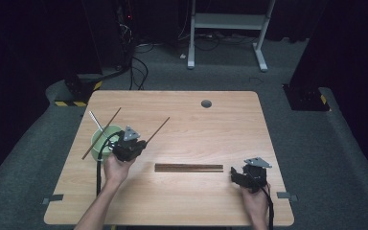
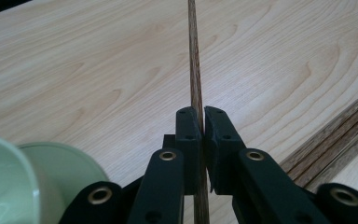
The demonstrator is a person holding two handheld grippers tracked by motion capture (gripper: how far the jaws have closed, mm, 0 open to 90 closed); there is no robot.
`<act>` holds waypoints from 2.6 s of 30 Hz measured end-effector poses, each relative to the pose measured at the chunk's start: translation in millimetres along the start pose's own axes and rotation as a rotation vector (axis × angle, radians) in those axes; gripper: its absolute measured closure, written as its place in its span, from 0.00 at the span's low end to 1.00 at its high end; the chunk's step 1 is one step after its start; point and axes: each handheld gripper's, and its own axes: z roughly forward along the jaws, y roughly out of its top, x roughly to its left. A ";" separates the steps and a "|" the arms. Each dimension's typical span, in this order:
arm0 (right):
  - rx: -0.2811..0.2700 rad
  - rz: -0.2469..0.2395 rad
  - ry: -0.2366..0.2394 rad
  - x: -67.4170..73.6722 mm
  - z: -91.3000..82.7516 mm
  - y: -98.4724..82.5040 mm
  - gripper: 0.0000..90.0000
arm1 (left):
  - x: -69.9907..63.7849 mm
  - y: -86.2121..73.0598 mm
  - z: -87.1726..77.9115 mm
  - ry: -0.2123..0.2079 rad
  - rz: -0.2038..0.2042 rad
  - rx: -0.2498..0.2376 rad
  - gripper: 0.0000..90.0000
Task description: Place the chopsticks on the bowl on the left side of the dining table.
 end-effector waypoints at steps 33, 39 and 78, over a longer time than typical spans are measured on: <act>0.000 0.000 0.000 0.0 0.0 0.0 0.25 | 57.9 17.3 -50.3 0.134 -0.037 -0.051 0.94; 0.000 0.000 0.000 0.0 0.0 0.0 0.25 | 68.5 18.8 -49.4 0.170 -0.049 -0.047 0.94; 0.000 0.000 0.000 0.0 0.0 0.0 0.25 | 103.2 13.1 -34.0 0.309 -0.052 0.006 0.94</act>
